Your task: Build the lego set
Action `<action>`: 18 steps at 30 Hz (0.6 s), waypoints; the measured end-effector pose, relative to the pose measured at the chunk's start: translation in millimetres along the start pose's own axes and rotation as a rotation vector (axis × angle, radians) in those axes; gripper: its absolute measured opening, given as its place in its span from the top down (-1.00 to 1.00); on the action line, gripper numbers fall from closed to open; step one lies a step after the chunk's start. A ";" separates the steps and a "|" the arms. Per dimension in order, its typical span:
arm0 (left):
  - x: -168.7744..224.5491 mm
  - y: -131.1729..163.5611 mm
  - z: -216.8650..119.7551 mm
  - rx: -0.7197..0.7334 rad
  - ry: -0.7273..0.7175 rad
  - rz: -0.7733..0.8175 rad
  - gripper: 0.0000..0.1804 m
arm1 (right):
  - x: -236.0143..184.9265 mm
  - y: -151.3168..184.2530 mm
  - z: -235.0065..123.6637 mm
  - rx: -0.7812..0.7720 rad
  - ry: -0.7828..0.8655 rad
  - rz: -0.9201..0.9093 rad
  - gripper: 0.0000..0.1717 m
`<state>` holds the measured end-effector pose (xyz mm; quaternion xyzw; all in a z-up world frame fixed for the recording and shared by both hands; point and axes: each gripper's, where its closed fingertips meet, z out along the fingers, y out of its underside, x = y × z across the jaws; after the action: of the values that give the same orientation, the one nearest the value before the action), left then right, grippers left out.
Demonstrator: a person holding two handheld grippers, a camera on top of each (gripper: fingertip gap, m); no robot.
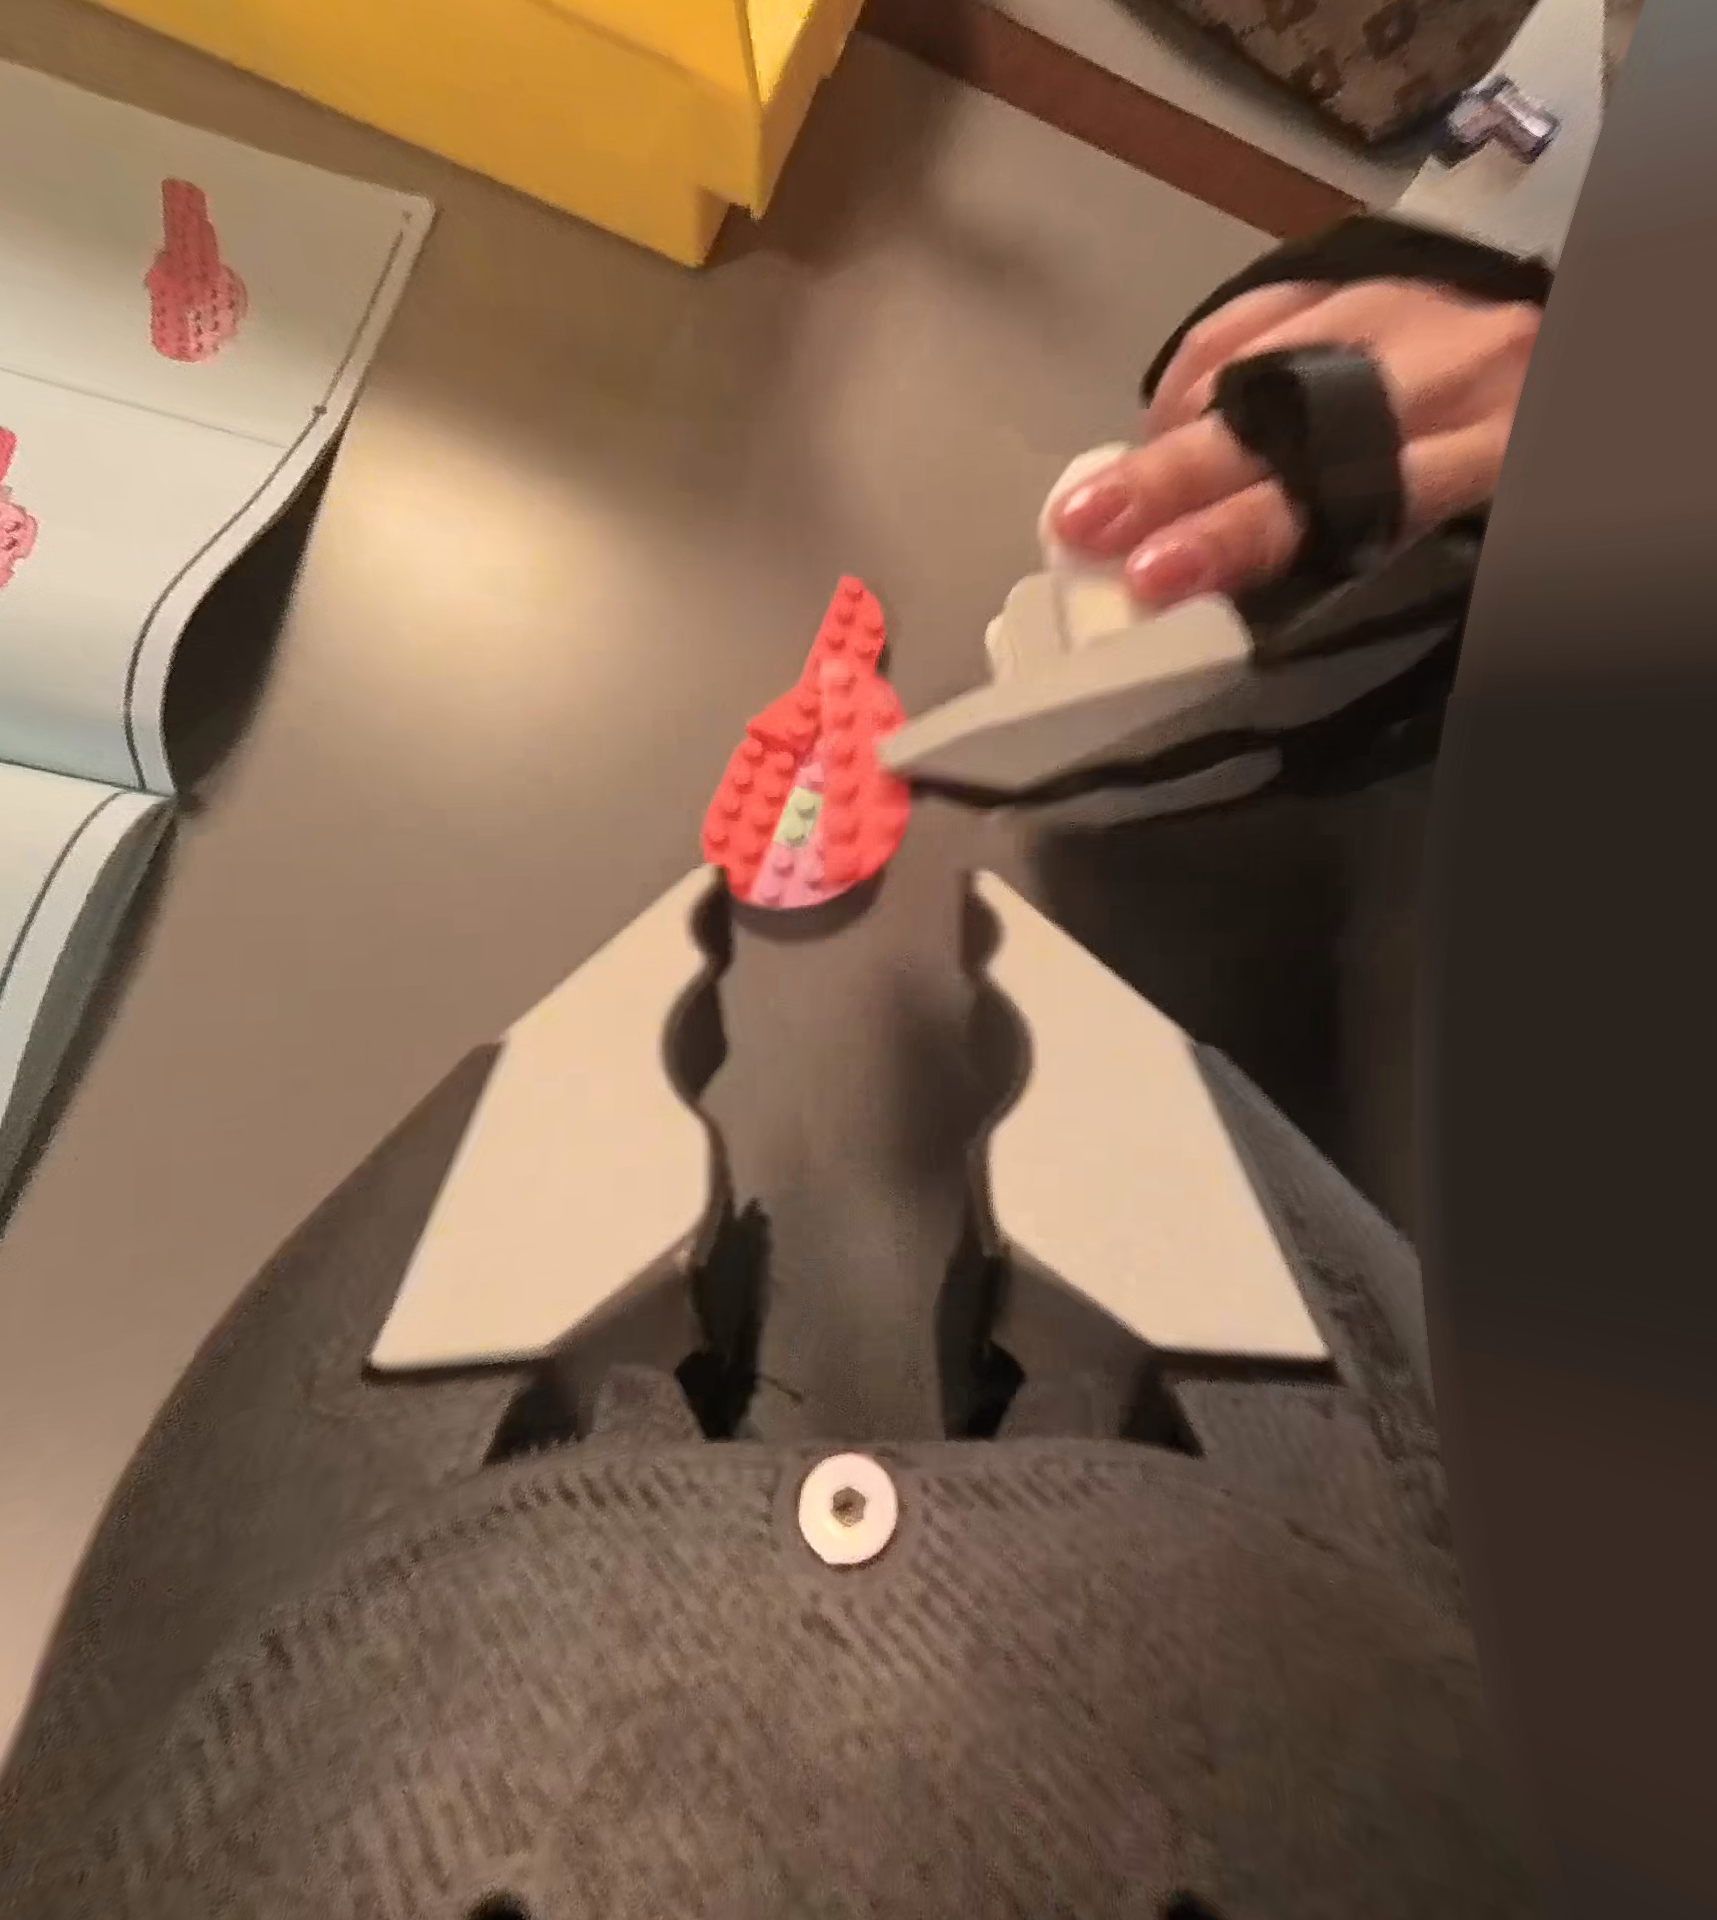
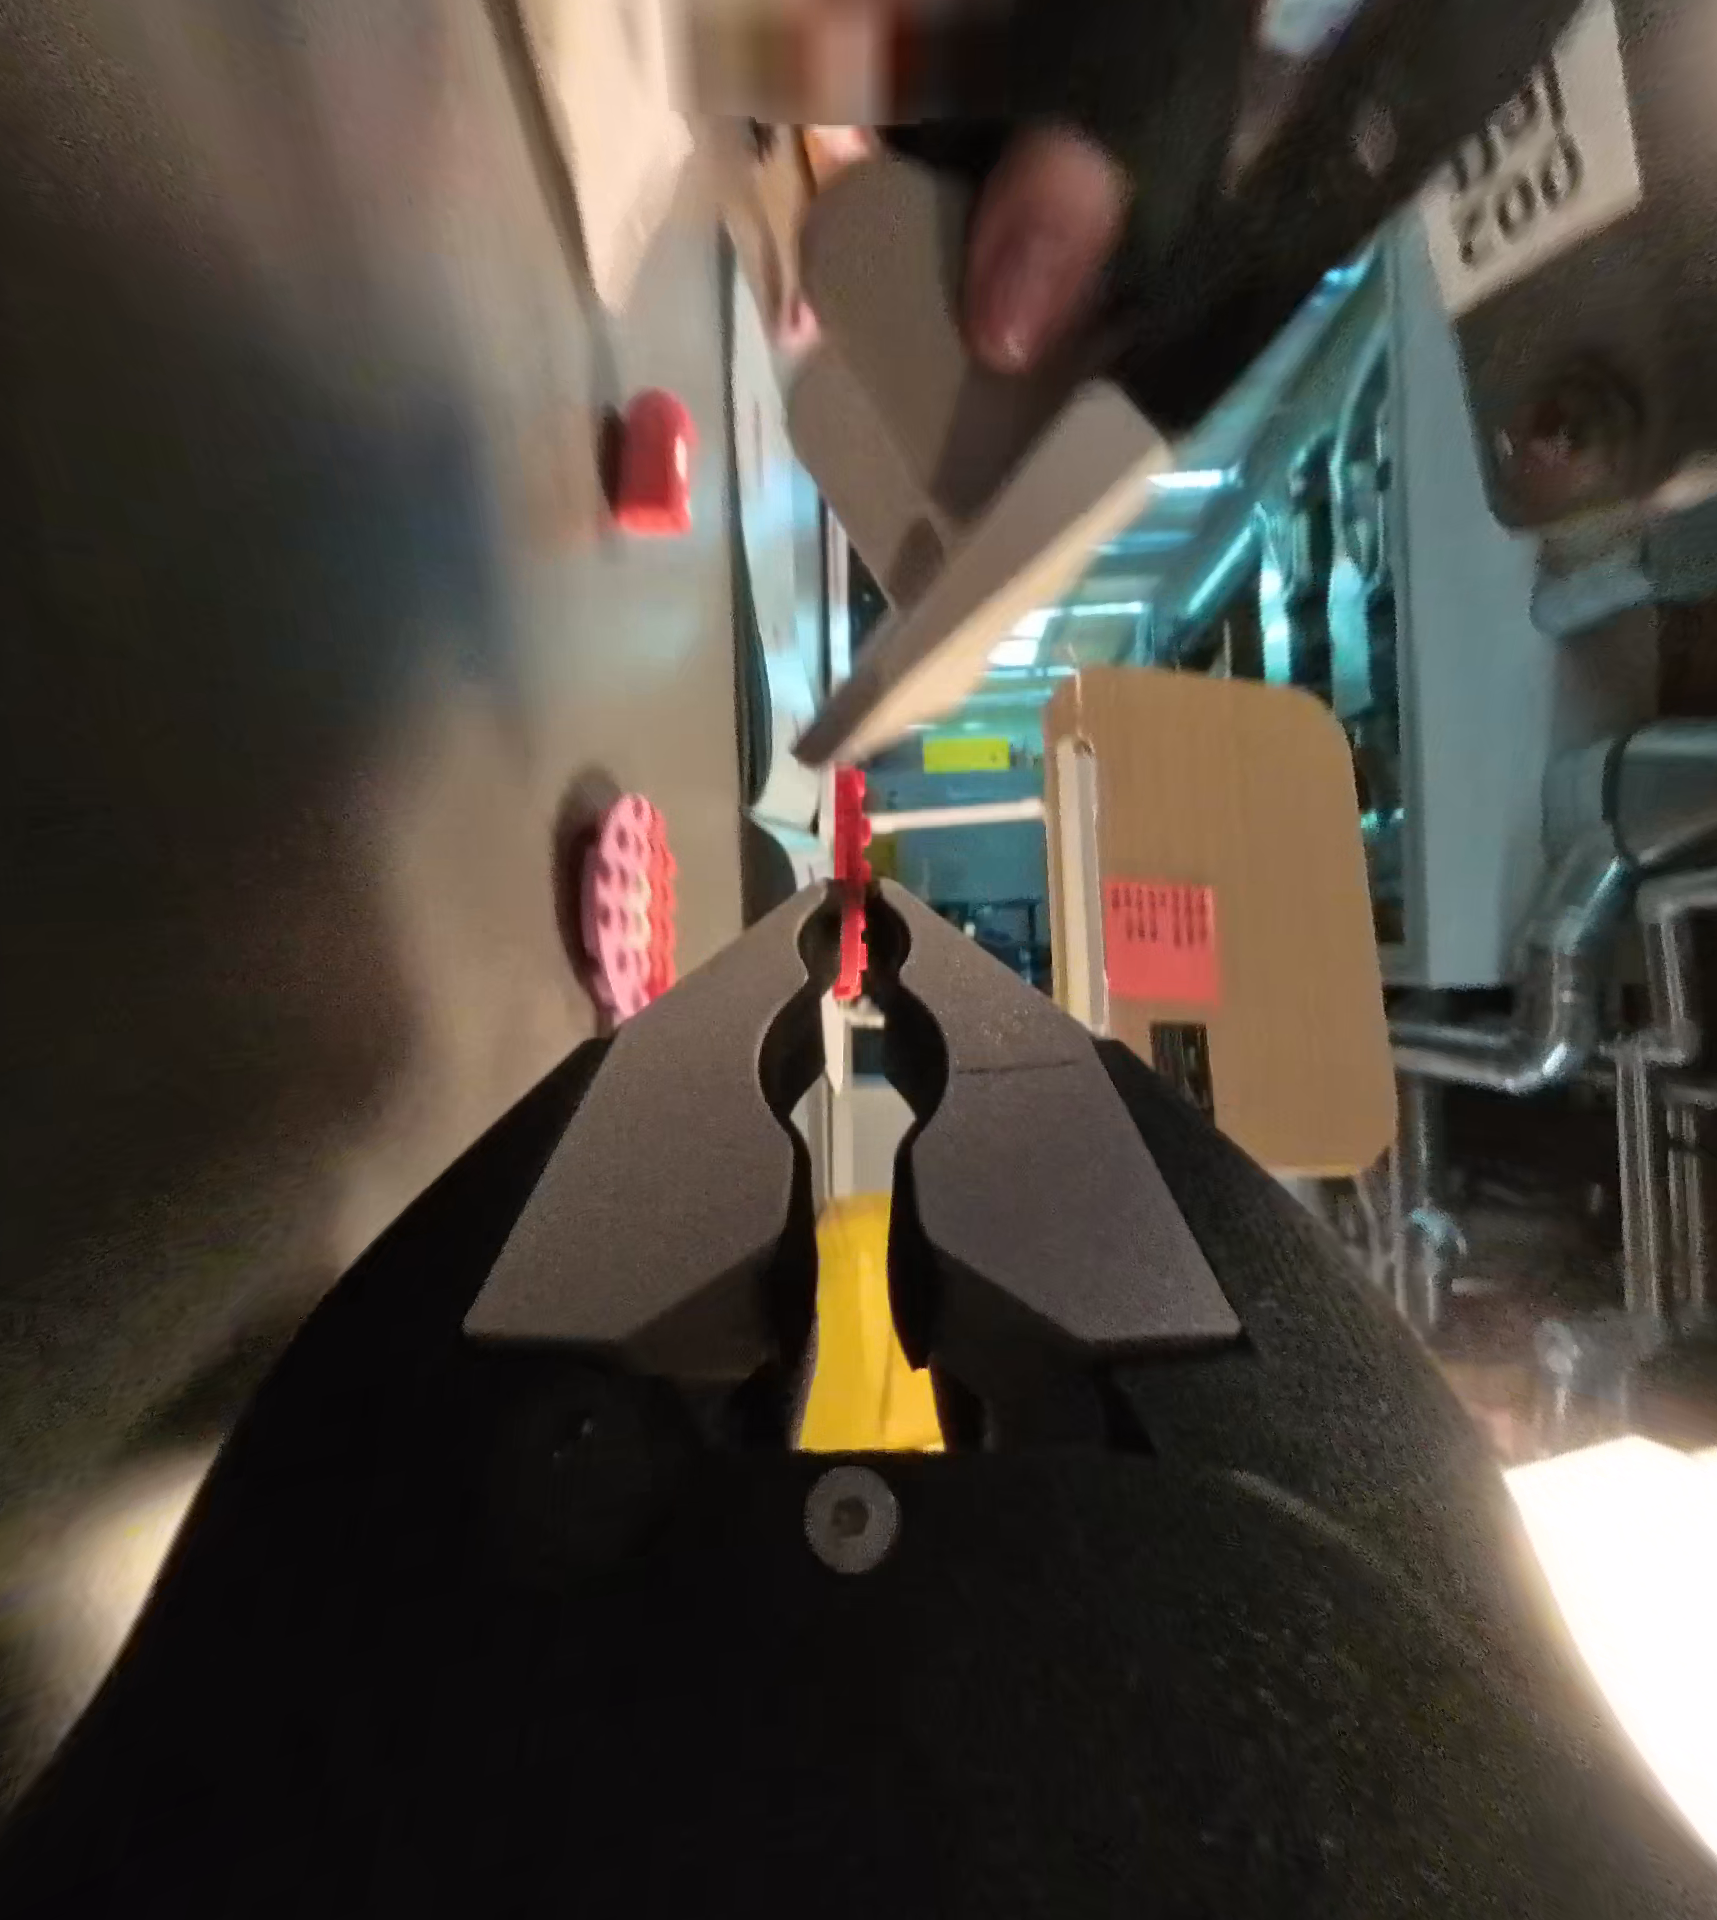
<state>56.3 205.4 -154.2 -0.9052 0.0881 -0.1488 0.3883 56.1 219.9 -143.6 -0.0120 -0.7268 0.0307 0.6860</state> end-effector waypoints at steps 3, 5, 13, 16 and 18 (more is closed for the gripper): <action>-10.9 7.6 12.1 -0.050 -0.028 0.052 0.28 | 6.4 26.7 -10.2 -0.069 0.028 0.053 0.98; -14.7 11.3 23.2 -0.077 -0.022 0.098 0.25 | 8.0 38.5 -16.1 -0.100 0.044 0.063 0.98; -14.0 9.3 47.8 -0.104 0.086 0.221 0.25 | 9.1 57.1 -29.2 -0.161 0.066 0.084 0.97; -9.8 12.4 45.7 -0.112 0.108 0.238 0.25 | 9.2 61.4 -31.2 -0.174 0.068 0.095 0.97; -6.9 14.9 43.7 -0.120 0.107 0.238 0.31 | 10.3 62.1 -31.2 -0.177 0.073 0.099 0.97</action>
<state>63.9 226.7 -195.0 -0.9007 0.2240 -0.1442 0.3432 85.1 283.4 -135.4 -0.1095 -0.6996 -0.0003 0.7061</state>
